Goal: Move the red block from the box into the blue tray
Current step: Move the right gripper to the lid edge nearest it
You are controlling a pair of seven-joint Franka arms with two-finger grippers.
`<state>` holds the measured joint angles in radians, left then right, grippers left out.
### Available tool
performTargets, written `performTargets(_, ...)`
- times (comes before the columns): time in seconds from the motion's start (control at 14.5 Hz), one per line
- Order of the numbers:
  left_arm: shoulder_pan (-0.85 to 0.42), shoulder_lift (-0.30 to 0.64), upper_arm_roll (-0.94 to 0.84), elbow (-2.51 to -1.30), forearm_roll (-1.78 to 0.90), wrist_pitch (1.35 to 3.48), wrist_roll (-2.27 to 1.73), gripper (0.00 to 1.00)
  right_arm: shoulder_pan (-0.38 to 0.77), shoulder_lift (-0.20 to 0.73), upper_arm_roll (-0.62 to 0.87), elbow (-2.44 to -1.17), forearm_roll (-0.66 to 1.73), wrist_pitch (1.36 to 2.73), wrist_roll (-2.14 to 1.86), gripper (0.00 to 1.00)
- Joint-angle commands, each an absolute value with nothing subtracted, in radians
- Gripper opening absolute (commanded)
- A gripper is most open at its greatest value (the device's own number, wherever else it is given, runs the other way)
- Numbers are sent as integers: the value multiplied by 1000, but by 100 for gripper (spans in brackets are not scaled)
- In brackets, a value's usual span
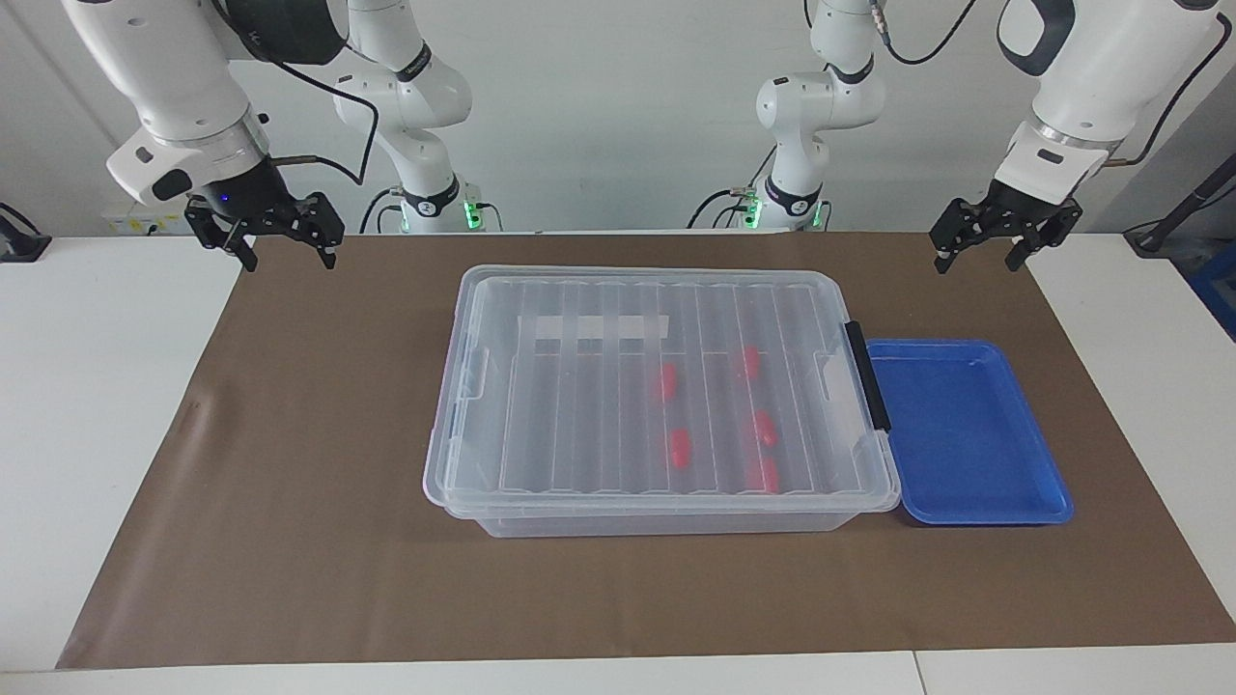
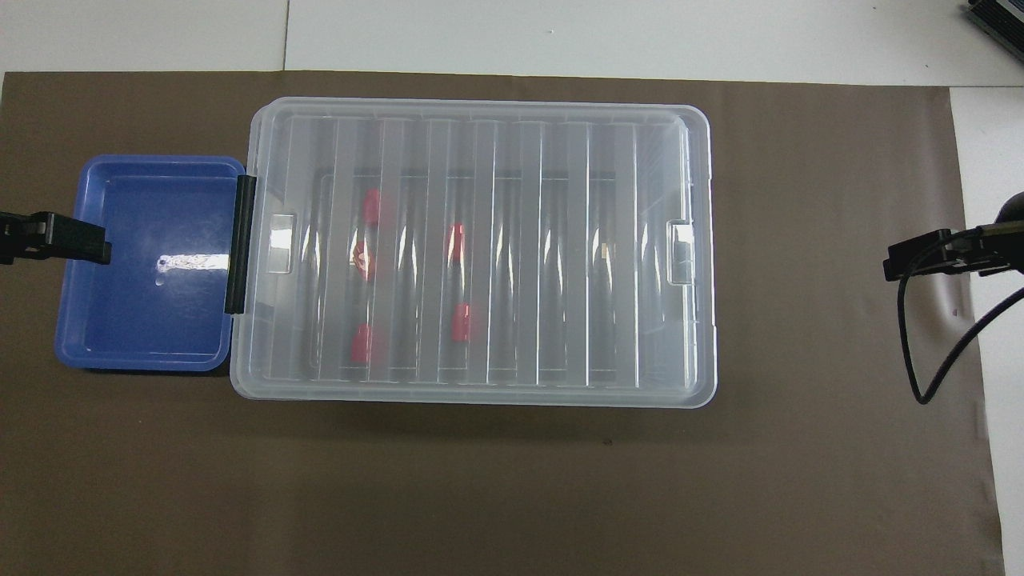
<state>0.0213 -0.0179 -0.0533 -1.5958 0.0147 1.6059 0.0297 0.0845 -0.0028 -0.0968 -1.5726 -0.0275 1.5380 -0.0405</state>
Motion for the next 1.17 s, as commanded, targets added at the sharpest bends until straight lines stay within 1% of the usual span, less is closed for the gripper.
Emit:
performTargets(0.0,20,-46,-51,-1634,0,1631,18,100,77,-25,-89,-1605,-11,1560,-25,100)
performTargets(0.21,21,-48,-51,-1635,0,1631,18,100,83,-25,-86,-1606,-11,1566,-25,100)
performTargets(0.35,20,-48,-51,-1637,0,1631,18,100,100,-32,-80,-1652,-11,1629,-9,100)
performTargets(0.48,20,-48,-51,-1637,0,1629,17,100,150,-64,-80,-1760,-11,1750,50,100)
performTargets(0.62,20,-48,-51,-1637,0,1631,18,100,198,-71,-80,-1844,-9,1871,127,100)
performTargets(0.76,20,-48,-51,-1641,2,1644,23,100,250,-32,-80,-1858,-9,1949,181,100)
performTargets(0.9,17,-45,-51,-1637,2,1654,20,100,279,6,-80,-1861,-6,2000,207,100)
performTargets(1.04,12,-46,-51,-1637,2,1661,18,100,288,35,-80,-1870,11,2037,212,100)
performTargets(1.11,14,-46,-51,-1634,2,1660,18,100,287,44,-80,-1878,59,2052,215,100)
